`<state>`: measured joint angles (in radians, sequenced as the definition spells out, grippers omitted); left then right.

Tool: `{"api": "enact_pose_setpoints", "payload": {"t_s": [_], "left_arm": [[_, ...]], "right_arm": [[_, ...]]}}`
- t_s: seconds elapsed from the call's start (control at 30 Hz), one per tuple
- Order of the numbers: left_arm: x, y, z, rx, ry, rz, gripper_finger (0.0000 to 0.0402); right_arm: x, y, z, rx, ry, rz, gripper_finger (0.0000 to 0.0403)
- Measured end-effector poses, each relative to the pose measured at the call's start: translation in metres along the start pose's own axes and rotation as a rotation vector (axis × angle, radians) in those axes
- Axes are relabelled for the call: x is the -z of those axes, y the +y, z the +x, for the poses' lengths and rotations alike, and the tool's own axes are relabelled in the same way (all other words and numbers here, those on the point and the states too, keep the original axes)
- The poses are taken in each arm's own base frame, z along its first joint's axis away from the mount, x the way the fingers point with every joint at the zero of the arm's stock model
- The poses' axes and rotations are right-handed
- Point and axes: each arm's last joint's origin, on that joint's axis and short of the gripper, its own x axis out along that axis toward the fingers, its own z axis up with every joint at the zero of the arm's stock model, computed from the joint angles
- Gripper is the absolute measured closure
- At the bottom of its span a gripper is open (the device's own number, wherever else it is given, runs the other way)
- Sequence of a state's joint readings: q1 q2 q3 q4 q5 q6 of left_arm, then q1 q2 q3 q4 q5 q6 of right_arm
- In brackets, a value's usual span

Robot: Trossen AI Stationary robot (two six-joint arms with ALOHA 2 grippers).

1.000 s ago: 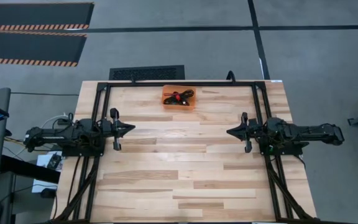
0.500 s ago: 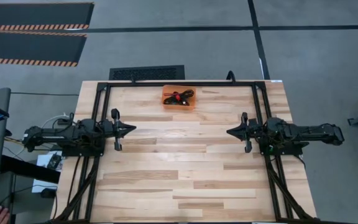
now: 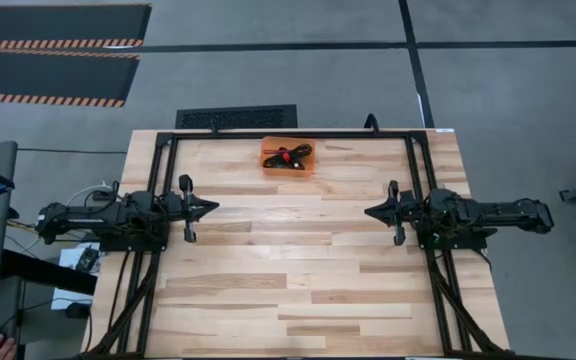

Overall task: Pick and place USB-C Cables
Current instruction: Return to Home Position

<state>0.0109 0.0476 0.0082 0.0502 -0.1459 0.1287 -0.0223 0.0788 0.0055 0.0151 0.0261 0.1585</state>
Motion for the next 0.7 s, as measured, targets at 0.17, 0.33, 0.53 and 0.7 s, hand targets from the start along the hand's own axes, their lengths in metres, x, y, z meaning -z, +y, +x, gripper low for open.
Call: {"api": "enact_pose_setpoints", "payload": {"t_s": [0.17, 0.33, 0.53, 0.7], "left_arm": [[0.0000, 0.0000, 0.0000, 0.000, 0.000, 0.006, 0.0401], [0.0000, 0.0000, 0.0000, 0.000, 0.000, 0.001, 0.0401], [0.0000, 0.0000, 0.0000, 0.000, 0.000, 0.000, 0.0401], [0.0001, 0.0000, 0.0000, 0.000, 0.000, 0.001, 0.0401]], "right_arm": [[0.0000, 0.0000, 0.0000, 0.000, 0.000, 0.000, 0.0372], [0.0000, 0.0000, 0.0000, 0.000, 0.000, 0.000, 0.0370], [0.0000, 0.0000, 0.0000, 0.000, 0.000, 0.000, 0.0372], [0.0000, 0.0000, 0.0000, 0.000, 0.000, 0.000, 0.0370]]}}
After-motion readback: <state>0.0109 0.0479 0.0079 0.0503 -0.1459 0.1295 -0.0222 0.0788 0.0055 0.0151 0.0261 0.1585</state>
